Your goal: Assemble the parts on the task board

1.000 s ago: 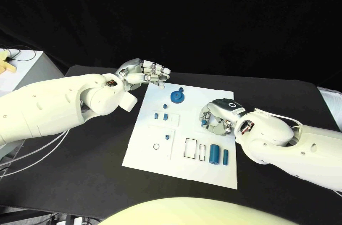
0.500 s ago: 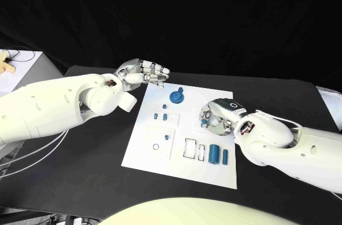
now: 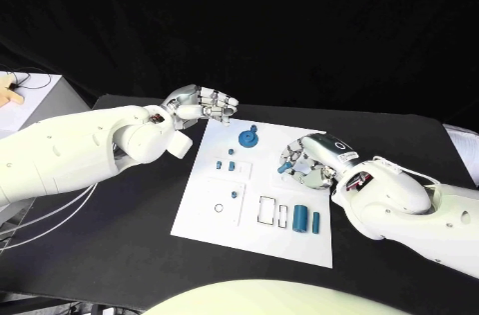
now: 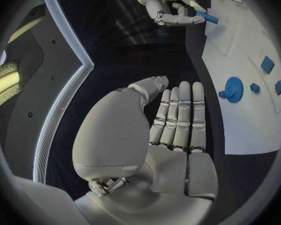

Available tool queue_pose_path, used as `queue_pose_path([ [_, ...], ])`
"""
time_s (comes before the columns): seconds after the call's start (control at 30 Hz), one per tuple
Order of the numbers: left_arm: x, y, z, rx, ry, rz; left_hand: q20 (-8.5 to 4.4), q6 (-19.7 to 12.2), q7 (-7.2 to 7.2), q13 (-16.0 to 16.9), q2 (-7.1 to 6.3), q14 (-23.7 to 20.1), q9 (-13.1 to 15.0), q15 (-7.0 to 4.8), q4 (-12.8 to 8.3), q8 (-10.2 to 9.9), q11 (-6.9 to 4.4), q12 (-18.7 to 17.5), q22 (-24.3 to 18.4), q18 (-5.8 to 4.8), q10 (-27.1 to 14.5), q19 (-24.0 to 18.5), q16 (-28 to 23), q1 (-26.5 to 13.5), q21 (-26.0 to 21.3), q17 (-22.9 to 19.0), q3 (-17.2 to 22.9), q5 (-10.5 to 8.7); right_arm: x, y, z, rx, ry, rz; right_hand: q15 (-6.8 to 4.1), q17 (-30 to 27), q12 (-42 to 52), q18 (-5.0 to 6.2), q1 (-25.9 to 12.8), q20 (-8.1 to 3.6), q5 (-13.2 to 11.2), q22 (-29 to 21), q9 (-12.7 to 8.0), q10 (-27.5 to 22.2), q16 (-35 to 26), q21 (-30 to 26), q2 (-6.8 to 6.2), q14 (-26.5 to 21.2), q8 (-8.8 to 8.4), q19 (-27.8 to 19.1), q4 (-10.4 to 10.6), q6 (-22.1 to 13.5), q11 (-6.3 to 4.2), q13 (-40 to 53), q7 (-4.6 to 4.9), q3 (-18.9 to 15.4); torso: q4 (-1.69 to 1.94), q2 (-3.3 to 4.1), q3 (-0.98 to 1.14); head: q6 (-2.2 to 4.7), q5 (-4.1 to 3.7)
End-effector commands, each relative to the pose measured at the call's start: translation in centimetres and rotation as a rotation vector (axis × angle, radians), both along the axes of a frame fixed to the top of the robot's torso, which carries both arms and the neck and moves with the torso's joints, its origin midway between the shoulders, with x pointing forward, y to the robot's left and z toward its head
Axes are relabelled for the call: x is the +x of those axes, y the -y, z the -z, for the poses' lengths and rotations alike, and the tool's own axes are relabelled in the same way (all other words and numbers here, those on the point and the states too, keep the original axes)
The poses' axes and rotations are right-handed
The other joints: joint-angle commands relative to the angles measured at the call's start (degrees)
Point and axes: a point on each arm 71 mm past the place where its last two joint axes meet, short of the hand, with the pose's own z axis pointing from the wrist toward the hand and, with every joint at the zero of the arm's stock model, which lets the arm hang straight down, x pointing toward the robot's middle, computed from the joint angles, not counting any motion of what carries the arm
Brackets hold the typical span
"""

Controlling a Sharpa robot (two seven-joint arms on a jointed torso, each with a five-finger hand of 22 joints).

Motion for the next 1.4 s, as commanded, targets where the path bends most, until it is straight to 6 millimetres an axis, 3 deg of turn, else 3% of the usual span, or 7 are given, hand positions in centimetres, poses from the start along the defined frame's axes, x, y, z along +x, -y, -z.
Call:
queue_pose_path([
  [0.03,0.0,0.2,-0.1,-0.016,0.003,0.017,0.3,0.0,0.49,0.1,0.56,-0.3,0.0,0.04,0.0,-0.2,0.24,-0.4,-0.1,0.65,0.0,0.0,-0.1,0.1,-0.4,-0.1,-0.4,0.02,-0.8,-1.0,-1.0,0.09,0.014,-0.058,-0.49,0.1,-0.3,-0.9,0.3,-0.35,0.2,8.6,3.6,3.3,0.4,0.5,0.96,1.1,2.32,1.0,-0.2,-0.2,-2.7,-0.1,-0.15,0.4,-0.14,-0.06,-0.04,0.19,0.3],
  [0.2,0.2,0.4,0.0,-0.019,0.002,0.02,0.3,0.0,0.49,0.1,0.56,-0.3,0.0,0.04,0.0,-0.2,0.24,-0.4,-0.1,0.65,0.0,0.0,-0.1,0.1,-0.4,-0.1,-0.4,0.02,-1.3,-3.6,-1.0,0.12,0.004,-0.13,-0.5,0.1,-0.4,-0.91,0.2,-0.36,0.2,8.6,3.7,3.4,0.4,0.5,0.96,1.1,2.41,1.0,-0.4,-0.3,-2.7,0.0,-0.13,0.6,-0.38,-0.19,0.06,0.48,0.83],
  [0.5,0.3,1.0,0.0,-0.024,0.0,0.036,0.3,0.0,0.49,0.1,0.56,-0.3,0.0,0.04,0.0,-0.2,0.24,-0.4,-0.1,0.65,0.0,0.0,-0.1,0.1,-0.4,-0.1,-0.4,0.02,-2.9,-8.9,0.3,0.11,0.016,-0.28,-0.49,-0.1,-0.6,-0.85,0.1,-0.37,0.3,8.5,3.9,3.4,0.2,0.2,0.97,1.1,2.48,0.9,-0.6,-0.4,-2.67,0.0,-0.09,0.9,0.09,-0.35,-0.2,0.19,2.06],
  [0.7,0.3,1.3,0.0,-0.026,-0.001,0.043,0.31,0.0,0.49,0.1,0.6,-0.3,0.0,0.05,0.0,-0.2,0.25,-0.4,-0.1,0.64,0.0,0.0,-0.1,0.1,-0.4,-0.1,-0.4,0.03,-3.8,-11.3,1.5,0.082,0.0,-0.347,-0.47,-0.2,-0.8,-0.84,0.0,-0.37,0.3,8.5,4.0,3.4,0.1,0.1,0.96,1.0,2.53,0.9,-0.8,-0.5,-2.64,0.1,-0.05,1.1,-0.05,-0.11,-0.18,0.04,2.84],
  [0.83,0.2,1.4,0.0,-0.027,-0.002,0.046,0.31,0.0,0.49,0.1,0.6,-0.3,0.0,0.05,0.0,-0.2,0.25,-0.4,-0.1,0.64,0.0,0.0,-0.1,0.1,-0.4,-0.1,-0.4,0.03,-4.0,-12.1,2.5,0.058,-0.018,-0.358,-0.45,-0.2,-0.9,-0.81,0.0,-0.36,0.3,8.5,4.0,3.4,0.1,-0.1,0.95,1.0,2.55,0.8,-0.8,-0.6,-2.61,0.1,-0.02,1.1,0.04,-0.05,-0.26,-0.42,3.02],
  [1.03,0.2,1.4,0.0,-0.024,-0.003,0.043,0.31,0.0,0.49,0.1,0.6,-0.3,0.0,0.05,0.0,-0.2,0.25,-0.4,-0.1,0.64,0.0,0.0,-0.1,0.1,-0.4,-0.1,-0.4,0.03,-4.2,-12.5,3.6,0.019,-0.042,-0.357,-0.44,-0.2,-0.9,-0.83,-0.1,-0.36,0.3,8.5,4.1,3.4,0.1,0.0,0.95,1.0,2.57,0.9,-0.8,-0.6,-2.6,0.1,0.0,1.2,0.02,-0.01,-0.09,-0.96,4.08],
  [1.4,0.2,1.4,0.0,-0.025,-0.002,0.044,0.34,-0.1,0.53,0.1,0.57,-0.4,-0.1,0.1,0.1,-0.3,0.29,-0.5,-0.1,0.61,0.0,0.0,-0.1,0.0,-0.5,-0.1,-0.6,0.02,-4.3,-12.6,4.3,-0.042,-0.064,-0.374,-0.4,0.4,-1.3,-0.86,-0.6,-0.32,0.8,8.7,4.5,3.6,0.5,0.2,0.74,1.2,2.85,0.9,-1.2,-0.7,-2.58,0.3,0.02,1.4,-0.02,0.08,-0.04,-1.56,4.08],
])
